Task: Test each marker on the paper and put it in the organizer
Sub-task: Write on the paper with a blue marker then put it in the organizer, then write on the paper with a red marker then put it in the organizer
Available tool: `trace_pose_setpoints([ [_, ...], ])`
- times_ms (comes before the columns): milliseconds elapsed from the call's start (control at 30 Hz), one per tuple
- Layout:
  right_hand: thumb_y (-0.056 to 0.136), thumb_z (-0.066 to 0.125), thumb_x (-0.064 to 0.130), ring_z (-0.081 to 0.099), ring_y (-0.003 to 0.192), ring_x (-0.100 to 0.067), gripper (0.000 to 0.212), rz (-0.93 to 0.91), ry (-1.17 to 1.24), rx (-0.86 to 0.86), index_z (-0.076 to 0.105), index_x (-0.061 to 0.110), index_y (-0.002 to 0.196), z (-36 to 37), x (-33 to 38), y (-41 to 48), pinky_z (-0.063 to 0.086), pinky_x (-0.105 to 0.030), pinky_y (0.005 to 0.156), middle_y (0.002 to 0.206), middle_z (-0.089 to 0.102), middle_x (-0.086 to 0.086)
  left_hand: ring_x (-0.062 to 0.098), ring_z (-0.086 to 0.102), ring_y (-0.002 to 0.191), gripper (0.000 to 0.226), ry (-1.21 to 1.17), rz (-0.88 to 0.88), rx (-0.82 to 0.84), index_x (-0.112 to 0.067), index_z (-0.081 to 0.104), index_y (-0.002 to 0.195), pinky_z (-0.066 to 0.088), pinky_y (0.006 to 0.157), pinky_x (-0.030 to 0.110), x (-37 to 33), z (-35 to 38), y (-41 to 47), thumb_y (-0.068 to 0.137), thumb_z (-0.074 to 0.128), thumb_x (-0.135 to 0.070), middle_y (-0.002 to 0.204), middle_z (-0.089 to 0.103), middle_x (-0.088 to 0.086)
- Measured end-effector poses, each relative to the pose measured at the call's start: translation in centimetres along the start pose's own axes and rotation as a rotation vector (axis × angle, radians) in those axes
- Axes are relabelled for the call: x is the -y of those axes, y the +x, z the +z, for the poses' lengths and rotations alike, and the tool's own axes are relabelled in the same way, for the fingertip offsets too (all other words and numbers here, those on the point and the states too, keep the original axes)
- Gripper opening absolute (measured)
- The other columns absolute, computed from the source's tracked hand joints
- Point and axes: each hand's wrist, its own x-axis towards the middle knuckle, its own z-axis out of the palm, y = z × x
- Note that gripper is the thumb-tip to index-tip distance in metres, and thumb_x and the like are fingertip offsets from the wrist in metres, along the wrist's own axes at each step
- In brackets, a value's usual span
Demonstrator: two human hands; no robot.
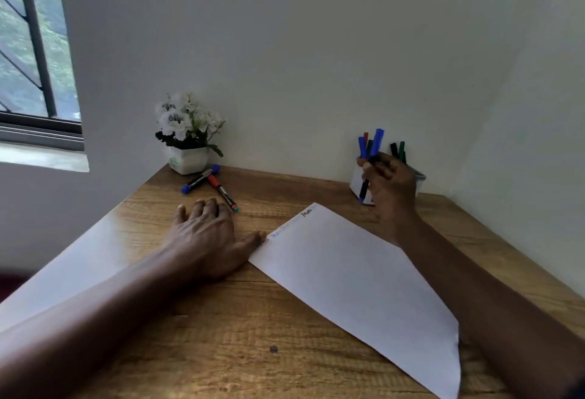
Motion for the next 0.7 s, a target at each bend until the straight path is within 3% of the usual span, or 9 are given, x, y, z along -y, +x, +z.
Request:
trace_pose_setpoints([
  [167, 0.088, 0.076, 0.015, 0.075, 0.087, -0.018, 0.018, -0.039, -0.180, -0.185, 0.072, 0.016, 0.106, -2.2, 0.7, 5.8, 0.063, -0.043, 0.086, 0.100, 0.076, -0.005, 0.026, 0.013, 0.157, 0.115, -0.008, 0.051, -0.011, -0.013, 0.020, 0.161, 0.012, 0.125, 0.056, 0.4, -0.2, 0.6, 0.078, 0.019, -0.094, 0.170, 0.013, 0.010],
  [300, 0.085, 0.078, 0.016, 0.074, 0.080, -0.019, 0.020, -0.065, -0.347, -0.248, 0.072, 0.016, 0.104, -2.2, 1.8, 9.8, 0.063, -0.038, 0.084, 0.095, 0.076, -0.006, 0.023, 0.029, 0.151, 0.112, 0.002, 0.110, -0.018, -0.019, 0.044, 0.148, 0.018, 0.123, 0.058, 0.8, -0.8, 1.2, 0.072, 0.017, -0.097, 0.164, 0.030, 0.007],
  [467, 0.083, 0.079, 0.017, 0.075, 0.081, -0.025, 0.016, -0.050, -0.587, -0.129, 0.070, 0.016, 0.097, -0.1, 0.6, 11.2, 0.062, -0.039, 0.083, 0.092, 0.075, -0.008, 0.021, 0.036, 0.145, 0.101, -0.017, 0.135, -0.034, -0.025, 0.055, 0.132, 0.024, 0.119, 0.057, 1.2, -1.0, 1.3, 0.071, 0.020, -0.098, 0.158, 0.039, 0.003],
  [600, 0.081, 0.075, 0.014, 0.063, 0.071, -0.018, 0.019, 0.077, -0.791, -0.038, 0.074, 0.001, 0.095, 0.9, -0.4, 11.3, 0.051, -0.030, 0.070, 0.090, 0.071, -0.013, 0.020, 0.035, 0.146, 0.095, -0.050, 0.130, -0.023, -0.027, 0.057, 0.131, 0.022, 0.120, 0.059, 1.6, -1.2, 1.6, 0.074, 0.026, -0.096, 0.158, 0.039, 0.001],
  [700, 0.081, 0.076, 0.015, 0.066, 0.076, -0.024, 0.021, 0.197, -0.812, -0.006, 0.070, -0.001, 0.092, 1.3, -0.6, 11.7, 0.052, -0.034, 0.071, 0.098, 0.072, -0.018, 0.020, 0.031, 0.149, 0.094, -0.066, 0.126, -0.007, -0.026, 0.054, 0.134, 0.021, 0.121, 0.060, 1.6, -1.2, 1.6, 0.076, 0.029, -0.094, 0.161, 0.034, 0.001],
])
